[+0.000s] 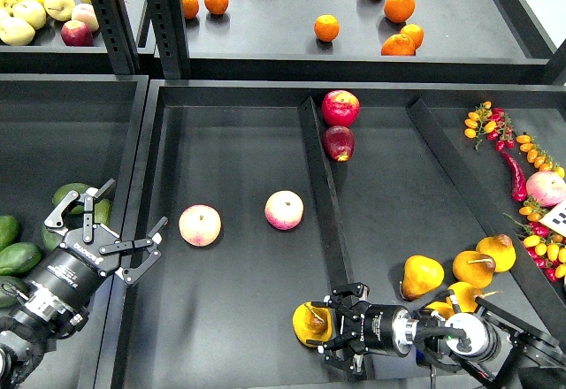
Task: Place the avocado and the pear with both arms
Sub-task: 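Lower the right gripper around the yellow pear and close it, then lift the pear and carry it into the compartment of yellow fruit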
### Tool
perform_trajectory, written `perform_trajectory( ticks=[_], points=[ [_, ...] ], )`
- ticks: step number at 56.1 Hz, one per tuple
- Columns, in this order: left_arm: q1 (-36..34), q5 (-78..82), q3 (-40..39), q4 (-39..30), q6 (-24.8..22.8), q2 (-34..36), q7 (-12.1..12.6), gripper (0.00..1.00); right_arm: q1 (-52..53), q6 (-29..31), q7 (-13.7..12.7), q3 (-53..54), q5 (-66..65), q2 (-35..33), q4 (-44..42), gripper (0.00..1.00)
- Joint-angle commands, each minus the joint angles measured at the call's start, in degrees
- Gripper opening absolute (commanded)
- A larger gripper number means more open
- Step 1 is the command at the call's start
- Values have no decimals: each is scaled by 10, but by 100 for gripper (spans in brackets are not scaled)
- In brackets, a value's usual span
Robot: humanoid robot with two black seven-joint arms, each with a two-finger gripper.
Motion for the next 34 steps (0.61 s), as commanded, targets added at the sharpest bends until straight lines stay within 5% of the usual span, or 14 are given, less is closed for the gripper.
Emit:
perform_trajectory(
  ticks=[1,15,34],
  points=[
    [0,0,0,1,0,0,0,99,0,0,0,3,0,0,-6,51],
    [0,0,0,1,0,0,0,99,-2,1,0,3,2,0,-5,32],
    [0,1,-1,1,0,0,0,99,-3,2,0,4,4,1,-4,21]
  ],
)
